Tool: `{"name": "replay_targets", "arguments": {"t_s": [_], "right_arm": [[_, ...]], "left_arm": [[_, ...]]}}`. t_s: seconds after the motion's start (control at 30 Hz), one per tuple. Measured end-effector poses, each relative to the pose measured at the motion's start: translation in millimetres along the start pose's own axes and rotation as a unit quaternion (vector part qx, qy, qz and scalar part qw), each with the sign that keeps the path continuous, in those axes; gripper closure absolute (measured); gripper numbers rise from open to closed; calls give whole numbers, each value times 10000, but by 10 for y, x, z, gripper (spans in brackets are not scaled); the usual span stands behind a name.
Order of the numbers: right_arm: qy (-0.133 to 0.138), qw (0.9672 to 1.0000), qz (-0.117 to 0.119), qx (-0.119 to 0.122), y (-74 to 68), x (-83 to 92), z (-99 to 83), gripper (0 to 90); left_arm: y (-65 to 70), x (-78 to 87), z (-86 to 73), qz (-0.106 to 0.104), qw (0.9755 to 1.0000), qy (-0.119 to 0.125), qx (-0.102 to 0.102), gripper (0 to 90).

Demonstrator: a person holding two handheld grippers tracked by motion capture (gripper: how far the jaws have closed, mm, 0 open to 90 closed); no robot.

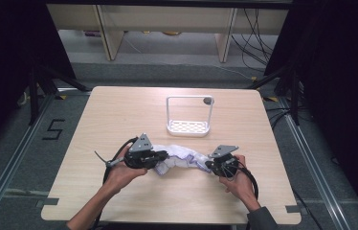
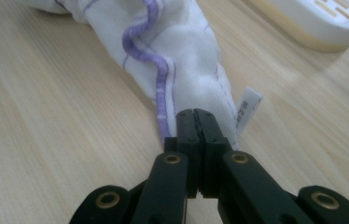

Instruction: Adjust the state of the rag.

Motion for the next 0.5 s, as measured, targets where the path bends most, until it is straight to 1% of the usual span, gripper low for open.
{"name": "replay_targets", "arguments": {"t_s": [0.03,0.07,0.1,0.13,0.17,0.2,0.23,0.27,0.3,0.33,0.37,0.4,0.43,0.47,0.5], "right_arm": [[77,10000,-49,24,-2,17,36,892],[77,10000,-49,24,-2,17,36,892],[66,9999,7,-111,-22,29,46,820],[131,9997,0,-213,-35,12,63,697],[54,9998,-23,-212,-39,-4,55,687],[17,9998,-3,-173,-59,-38,43,650],[17,9999,-26,-132,-71,-88,30,631],[-23,10000,-42,-80,-71,-135,6,630],[-156,9998,-26,-97,-84,-163,-35,636],[-154,9997,-62,-169,-90,-193,-51,658],[-204,9997,2,-166,-78,-186,-45,698],[-128,9998,-43,-152,-61,-205,-38,753],[-115,9998,-75,-169,-50,-206,-38,802],[-164,9997,-67,-180,-41,-194,-48,836],[-129,9996,-10,-258,-37,-186,-43,851]], "left_arm": [[-17,17,14,-17,10000,8,-11,847],[-30,32,23,25,10000,7,16,847],[-38,32,31,10,10000,52,29,847],[-57,40,29,51,10000,24,-10,847],[-60,37,25,28,10000,19,-16,846],[-67,35,22,80,10000,18,-14,847],[-81,43,13,116,9999,-49,-45,847],[-90,39,13,105,9999,-21,-43,847],[-105,40,10,112,9999,-23,-34,847],[-128,44,4,128,9999,-23,-16,847],[-150,48,1,165,9999,-5,7,848],[-164,51,2,172,9998,14,19,848],[-187,62,-1,196,9998,8,28,848],[-212,74,0,260,9997,11,36,848],[-234,88,3,266,9996,37,56,849]]}}
Point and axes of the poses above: each handheld gripper's, and its own axes: x roughly backward along the jaws, z roughly out of its top, y roughly to its right, the point moved 10 cm from there along -x, roughly forward along the jaws, and after that the axes turned 12 degrees about y, right-handed, at the moved point
